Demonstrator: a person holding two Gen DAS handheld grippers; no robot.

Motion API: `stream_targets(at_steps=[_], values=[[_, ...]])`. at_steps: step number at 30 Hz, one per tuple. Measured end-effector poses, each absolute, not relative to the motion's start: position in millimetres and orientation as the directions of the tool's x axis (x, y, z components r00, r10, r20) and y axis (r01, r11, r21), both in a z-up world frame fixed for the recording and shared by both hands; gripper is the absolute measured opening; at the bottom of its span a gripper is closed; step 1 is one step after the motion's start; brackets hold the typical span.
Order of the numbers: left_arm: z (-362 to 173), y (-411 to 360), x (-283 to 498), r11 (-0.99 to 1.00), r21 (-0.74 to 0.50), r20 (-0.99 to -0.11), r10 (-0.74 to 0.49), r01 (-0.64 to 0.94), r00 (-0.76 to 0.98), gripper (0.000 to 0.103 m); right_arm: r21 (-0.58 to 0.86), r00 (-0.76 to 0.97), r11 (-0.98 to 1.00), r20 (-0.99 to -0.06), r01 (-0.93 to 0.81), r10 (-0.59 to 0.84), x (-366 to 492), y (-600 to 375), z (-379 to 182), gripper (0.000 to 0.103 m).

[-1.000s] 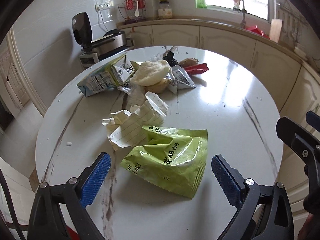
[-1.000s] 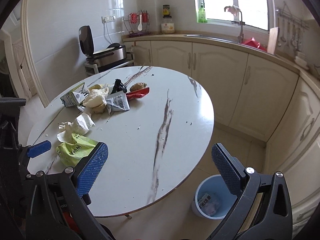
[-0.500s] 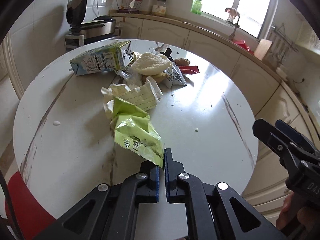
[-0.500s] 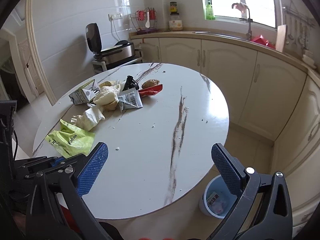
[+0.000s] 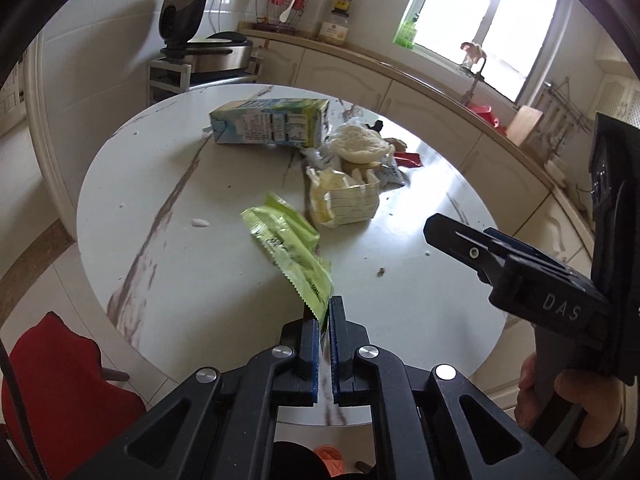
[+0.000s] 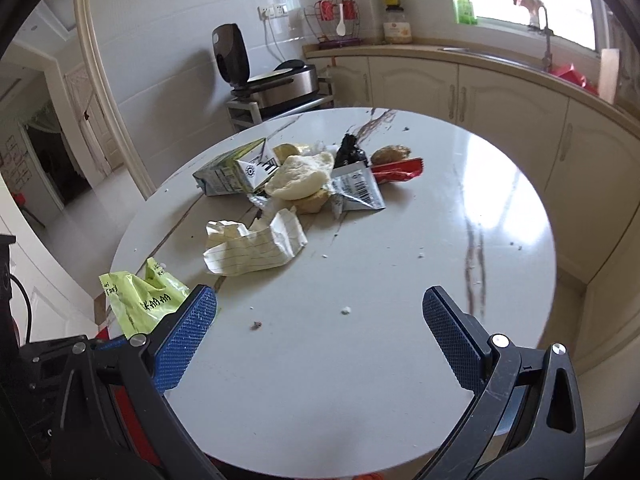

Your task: Collect trash

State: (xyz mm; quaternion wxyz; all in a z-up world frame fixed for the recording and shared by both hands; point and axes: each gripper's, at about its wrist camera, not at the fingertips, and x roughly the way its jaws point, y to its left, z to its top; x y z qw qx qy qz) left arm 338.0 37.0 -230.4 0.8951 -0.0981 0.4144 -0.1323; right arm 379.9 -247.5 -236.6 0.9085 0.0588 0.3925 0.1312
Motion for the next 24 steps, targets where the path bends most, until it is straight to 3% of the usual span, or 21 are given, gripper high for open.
stream_targets(at_steps=[6,9,11,13,14,16,17,19,22,24], values=[[-234.0,54.3,338.2,0.947,-0.298,-0.734,-0.308,0.121,0.605,0.005,0.270,0.593,0.941,-0.731,-0.204,0.339,417.9,-211.2,-252.5,0.103],[-233.5,62.7,344.8,0.935,-0.337,-0.720,-0.331,0.109,0.610,0.017,0.250,0.569,0.948,-0.757,-0.198,0.319,436.1,-195.8,-259.2,0.103],[-230.2,68.6,348.4,0.937,-0.337,-0.715,-0.320,0.094,0.621,0.045,0.233,0.559,0.953,-0.772,-0.193,0.302,445.5,-189.7,-263.4,0.103],[-228.0,74.1,353.1,0.941,-0.331,-0.714,-0.299,0.071,0.633,0.065,0.222,0.556,0.957,-0.779,-0.188,0.290,451.6,-188.5,-267.3,0.099],[-227.7,76.1,355.5,0.940,-0.336,-0.711,-0.294,0.058,0.638,0.066,0.219,0.552,0.957,-0.783,-0.189,0.288,454.1,-188.5,-269.8,0.095],[-228.5,80.5,360.7,0.932,-0.361,-0.709,-0.304,0.044,0.636,0.066,0.213,0.569,0.956,-0.769,-0.202,0.291,454.5,-192.6,-268.1,0.067],[-228.9,81.7,363.0,0.930,-0.365,-0.706,-0.302,0.037,0.641,0.066,0.229,0.563,0.950,-0.765,-0.213,0.311,454.4,-195.6,-268.3,0.063],[-229.4,81.2,367.9,0.932,-0.361,-0.704,-0.291,0.028,0.648,0.066,0.267,0.558,0.933,-0.748,-0.242,0.359,450.6,-202.2,-266.8,0.040],[-229.2,78.3,376.1,0.941,-0.338,-0.710,-0.261,0.010,0.654,0.061,0.269,0.556,0.924,-0.739,-0.273,0.380,441.2,-206.5,-264.5,0.031],[-231.2,73.7,381.8,0.952,-0.306,-0.720,-0.232,0.000,0.654,0.037,0.278,0.552,0.915,-0.732,-0.294,0.400,432.5,-208.0,-263.7,0.027]])
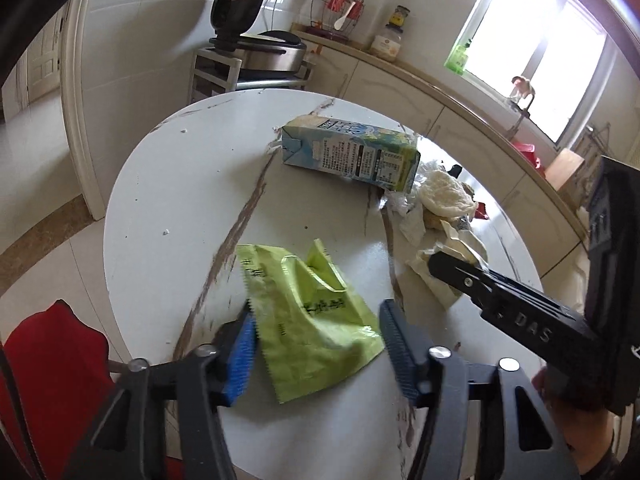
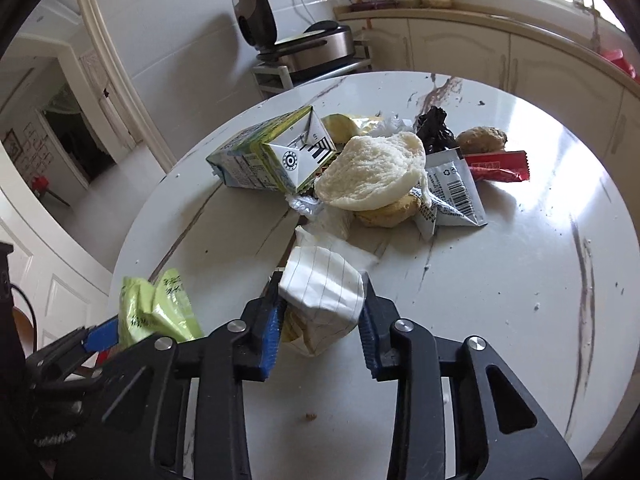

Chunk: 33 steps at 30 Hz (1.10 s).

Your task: Collect trash

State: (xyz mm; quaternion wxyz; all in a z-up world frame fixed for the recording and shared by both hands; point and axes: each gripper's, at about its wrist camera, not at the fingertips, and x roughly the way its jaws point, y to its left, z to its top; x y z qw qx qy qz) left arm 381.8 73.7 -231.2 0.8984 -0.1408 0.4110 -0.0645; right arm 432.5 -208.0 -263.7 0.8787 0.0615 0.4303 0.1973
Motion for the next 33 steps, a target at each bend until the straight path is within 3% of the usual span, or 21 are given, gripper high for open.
stream_targets(at_steps=[2,7,19,27,33], values=[[-233.2,71.4,382.0,0.949,-0.315,-0.714,-0.243,0.008,0.656,0.018,0.297,0.546,0.902,-0.721,-0.313,0.427,425.6,-209.4,-263.7,0.026],[-223.0,56.9,375.5,0.957,-0.287,-0.669,-0.232,0.043,0.706,0.006,0.329,0.558,0.884,-0.688,-0.332,0.465,413.4,-215.5,-259.1,0.026],[-164.4,-19.2,336.7,0.943,-0.243,-0.578,-0.328,0.226,0.748,0.005,0.388,0.665,0.871,-0.569,-0.301,0.483,364.6,-291.0,-221.8,0.026],[-131.5,-149.6,324.5,0.878,-0.196,-0.581,-0.463,0.438,0.669,0.005,0.374,0.791,0.922,-0.531,-0.103,0.304,316.5,-415.6,-210.7,0.026],[-139.8,-263.8,338.6,0.791,-0.143,-0.632,-0.536,0.595,0.560,0.006,0.380,0.796,0.920,-0.584,0.096,0.158,299.0,-503.0,-242.0,0.027]])
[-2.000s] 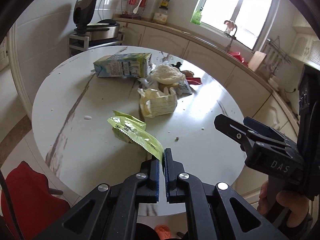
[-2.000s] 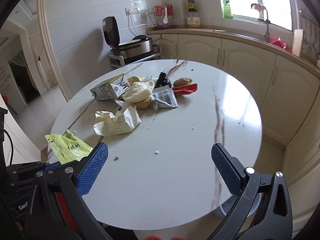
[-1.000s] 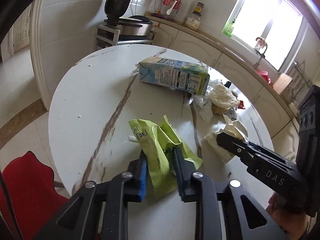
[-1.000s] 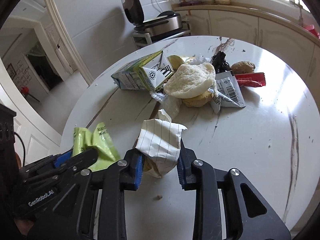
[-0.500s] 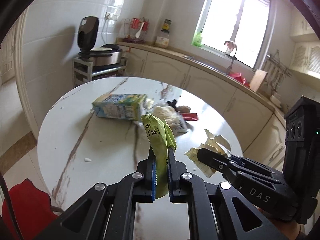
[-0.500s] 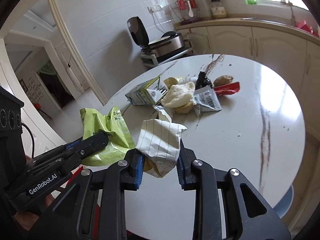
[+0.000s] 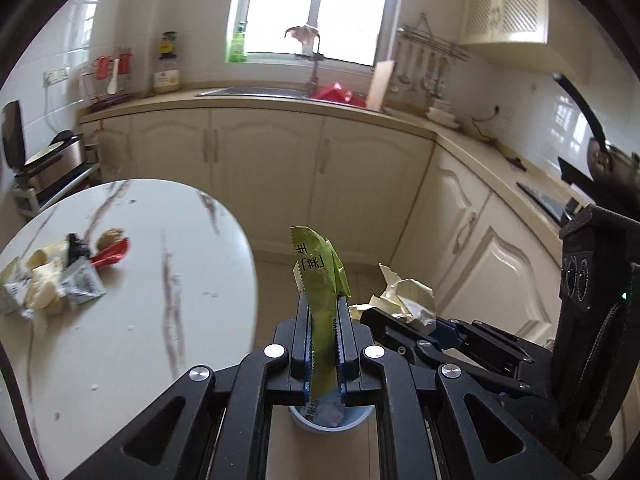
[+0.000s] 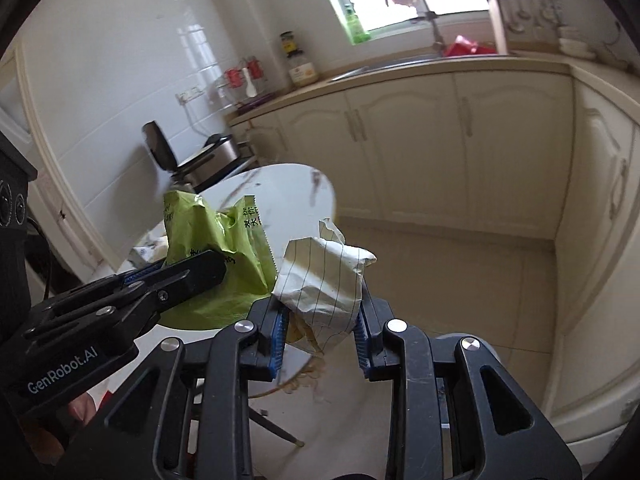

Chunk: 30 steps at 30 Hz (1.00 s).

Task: Collect trash
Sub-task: 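Carry both items over the blue bin and open both tools to drop them, then move both open tools back toward the table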

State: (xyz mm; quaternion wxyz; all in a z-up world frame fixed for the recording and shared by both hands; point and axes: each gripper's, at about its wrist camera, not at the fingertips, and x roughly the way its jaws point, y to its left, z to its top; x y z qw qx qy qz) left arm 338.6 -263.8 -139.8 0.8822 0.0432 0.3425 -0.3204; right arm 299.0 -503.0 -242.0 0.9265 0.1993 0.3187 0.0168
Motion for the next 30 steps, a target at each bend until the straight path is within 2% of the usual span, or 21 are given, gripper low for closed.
stream_targets(at_steps=[5,8,10,12,14,15,22,25,27,29,30], values=[[-183.9,-329.8,373.1,0.759,-0.128,-0.714,-0.518,0.639,0.472,0.006,0.419,0.752,0.884,-0.646,0.209,0.128,310.1,-552.2,-290.1,0.028],[-213.2,-358.3,402.9,0.756,-0.124,-0.762,-0.488,0.643,0.426,0.006,0.445,0.717,0.857,-0.683,0.259,0.138,327.7,-571.0,-324.3,0.033],[-232.1,-370.3,419.4,0.759,-0.122,-0.789,-0.465,0.640,0.401,0.006,0.457,0.695,0.841,-0.705,0.291,0.143,335.7,-583.4,-347.9,0.045],[-249.1,-382.4,439.7,0.760,-0.113,-0.813,-0.441,0.641,0.380,0.006,0.468,0.669,0.825,-0.727,0.317,0.155,343.4,-595.1,-370.3,0.052],[-268.1,-394.3,453.6,0.756,-0.109,-0.835,-0.422,0.646,0.353,0.006,0.477,0.640,0.808,-0.750,0.346,0.168,346.3,-610.0,-391.0,0.053],[-275.8,-401.5,464.5,0.757,-0.104,-0.846,-0.409,0.645,0.343,0.006,0.478,0.621,0.803,-0.763,0.357,0.179,349.7,-614.8,-399.5,0.059],[-322.8,-447.5,509.4,0.765,-0.099,-0.887,-0.358,0.637,0.291,0.009,0.471,0.552,0.774,-0.811,0.424,0.191,356.2,-634.4,-436.6,0.067],[-331.6,-460.6,515.9,0.767,-0.085,-0.892,-0.343,0.636,0.293,0.013,0.448,0.543,0.771,-0.824,0.454,0.159,347.9,-642.0,-437.1,0.067],[-329.9,-458.6,510.2,0.767,-0.072,-0.896,-0.330,0.638,0.297,0.019,0.437,0.550,0.766,-0.825,0.472,0.131,341.3,-645.2,-430.5,0.069],[-324.7,-457.1,503.3,0.767,-0.074,-0.894,-0.334,0.637,0.299,0.035,0.419,0.553,0.767,-0.827,0.486,0.102,331.9,-649.8,-424.6,0.070],[-320.6,-456.5,500.9,0.770,-0.073,-0.890,-0.338,0.634,0.307,0.039,0.416,0.559,0.769,-0.824,0.485,0.093,328.0,-651.5,-422.1,0.070]])
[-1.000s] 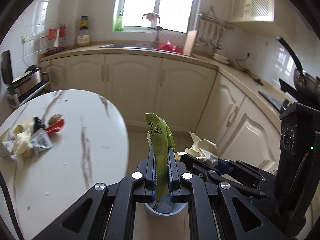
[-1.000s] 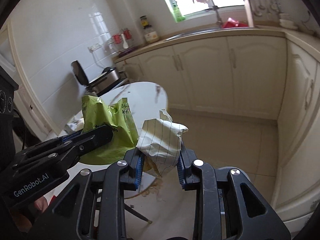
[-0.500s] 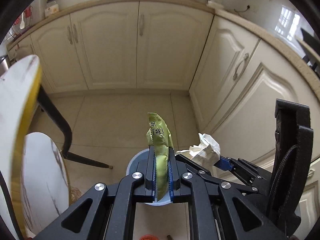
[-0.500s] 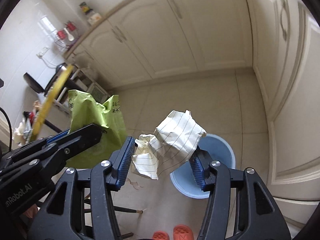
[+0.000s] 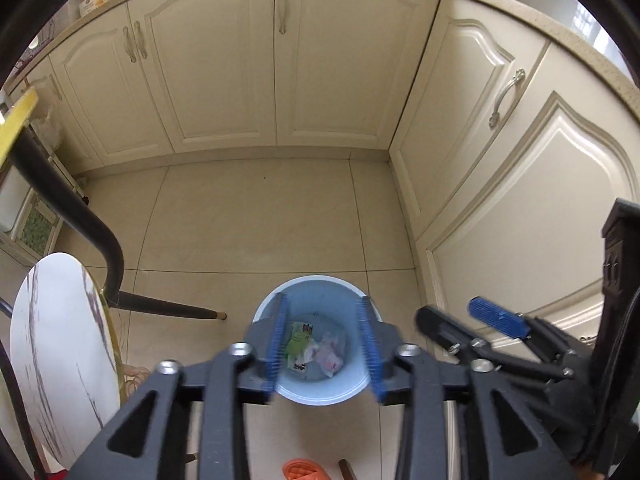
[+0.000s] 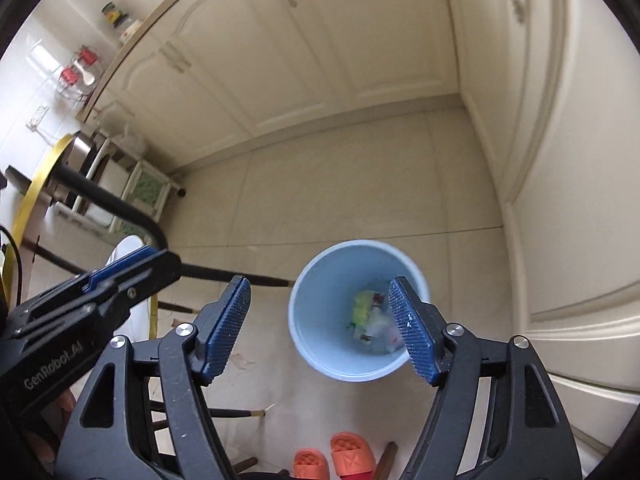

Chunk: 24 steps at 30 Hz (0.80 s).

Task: Collect trash
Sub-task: 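Move both open tools back toward the table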

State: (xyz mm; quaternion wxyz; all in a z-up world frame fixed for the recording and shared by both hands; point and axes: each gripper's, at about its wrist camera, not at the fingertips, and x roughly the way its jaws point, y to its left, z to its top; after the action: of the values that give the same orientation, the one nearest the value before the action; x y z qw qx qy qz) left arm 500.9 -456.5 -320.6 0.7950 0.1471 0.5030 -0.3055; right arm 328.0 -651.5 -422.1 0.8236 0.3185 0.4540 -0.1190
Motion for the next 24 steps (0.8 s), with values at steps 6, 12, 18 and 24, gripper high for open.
stream_targets(at_steps=[6,12,18,24], values=[[-271.3,-434.3,458.6,0.782,-0.020,-0.843,-0.348,0.623,0.409,0.063,0.419,0.622,0.782,-0.781,0.461,0.052,303.0,-649.0,-379.2,0.070],[-193.7,-397.2,401.3,0.810,0.060,-0.726,-0.366,0.584,0.582,0.084,0.393,0.716,0.829,-0.698,0.398,-0.013,269.2,-622.0,-298.3,0.078],[-119.6,-318.4,331.3,0.858,0.132,-0.554,-0.351,0.497,0.754,0.102,0.337,0.811,0.892,-0.582,0.301,-0.053,234.7,-566.8,-210.8,0.095],[-76.7,-225.2,258.4,0.926,0.140,-0.410,-0.269,0.351,0.872,0.102,0.289,0.886,0.942,-0.462,0.171,-0.019,210.9,-496.0,-139.9,0.103]])
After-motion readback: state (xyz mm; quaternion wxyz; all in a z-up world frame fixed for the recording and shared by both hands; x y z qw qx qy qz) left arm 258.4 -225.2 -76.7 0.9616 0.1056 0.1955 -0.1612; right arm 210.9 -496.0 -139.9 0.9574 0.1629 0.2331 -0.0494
